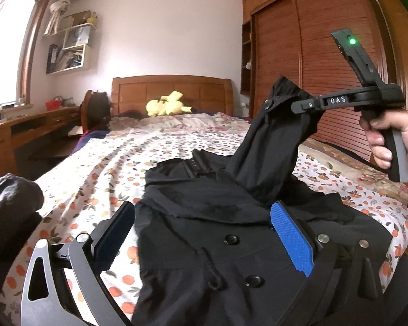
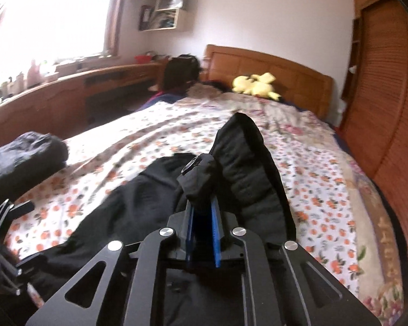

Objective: Fold large clothes
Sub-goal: 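Lift the sleeve with the right tool and fold it across the coat body, then move the left tool to the coat side edge and close on it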

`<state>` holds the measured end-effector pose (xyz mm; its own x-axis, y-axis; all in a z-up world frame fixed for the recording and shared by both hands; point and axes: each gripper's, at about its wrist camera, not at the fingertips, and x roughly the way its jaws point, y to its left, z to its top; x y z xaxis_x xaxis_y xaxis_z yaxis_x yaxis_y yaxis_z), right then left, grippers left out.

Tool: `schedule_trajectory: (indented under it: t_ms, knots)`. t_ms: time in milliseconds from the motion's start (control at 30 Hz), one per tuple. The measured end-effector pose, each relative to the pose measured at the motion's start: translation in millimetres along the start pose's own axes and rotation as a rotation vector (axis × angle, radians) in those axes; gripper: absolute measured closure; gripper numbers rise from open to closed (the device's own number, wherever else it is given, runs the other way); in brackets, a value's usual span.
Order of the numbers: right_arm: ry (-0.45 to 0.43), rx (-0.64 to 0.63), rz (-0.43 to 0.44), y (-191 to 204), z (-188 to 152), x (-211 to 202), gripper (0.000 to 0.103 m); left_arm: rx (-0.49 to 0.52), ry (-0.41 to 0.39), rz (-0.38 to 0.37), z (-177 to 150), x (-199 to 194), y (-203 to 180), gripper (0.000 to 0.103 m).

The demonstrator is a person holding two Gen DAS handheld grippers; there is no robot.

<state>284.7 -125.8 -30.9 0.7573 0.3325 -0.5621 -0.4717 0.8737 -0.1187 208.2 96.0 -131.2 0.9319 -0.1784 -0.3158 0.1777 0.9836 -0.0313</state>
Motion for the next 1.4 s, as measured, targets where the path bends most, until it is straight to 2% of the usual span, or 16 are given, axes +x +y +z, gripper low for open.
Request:
schedule_trajectory:
  t_ms: [67,100,133,367,600,1000,1067,1100,1300,1400]
  knots:
    - [0.01,-0.007,0.031,11,0,0,0.085,-0.004,-0.001,0.01,-2,-6,5,0.003]
    - [0.01,-0.008,0.041,16,-1,-4,0.072,-0.006,-0.003,0.015,-2,-10,8,0.003]
    - [0.003,-0.01,0.046,22,-1,-8,0.065,-0.007,-0.003,0.019,-3,-12,11,0.003]
    - [-0.026,-0.051,0.081,51,-2,-37,0.065,-0.024,-0.013,0.033,-4,-33,19,0.003]
    - [-0.001,-0.019,0.073,40,-22,-47,0.065,-0.011,0.004,0.031,-15,-45,9,0.003]
    - [0.116,0.071,0.054,-15,-104,-32,0.063,0.023,0.102,-0.011,-38,-29,-36,0.003]
    - [0.132,0.082,0.051,-24,-118,-29,0.061,0.027,0.124,-0.018,-40,-22,-47,0.003]
    - [0.142,0.088,0.049,-29,-126,-27,0.056,0.028,0.132,-0.021,-42,-20,-51,0.003]
    - [0.178,0.098,0.064,-53,-166,-25,0.054,0.03,0.193,-0.037,-47,-3,-87,0.003]
    - [0.181,0.085,0.072,-60,-181,-29,0.05,0.063,0.217,-0.014,-49,4,-107,0.003]
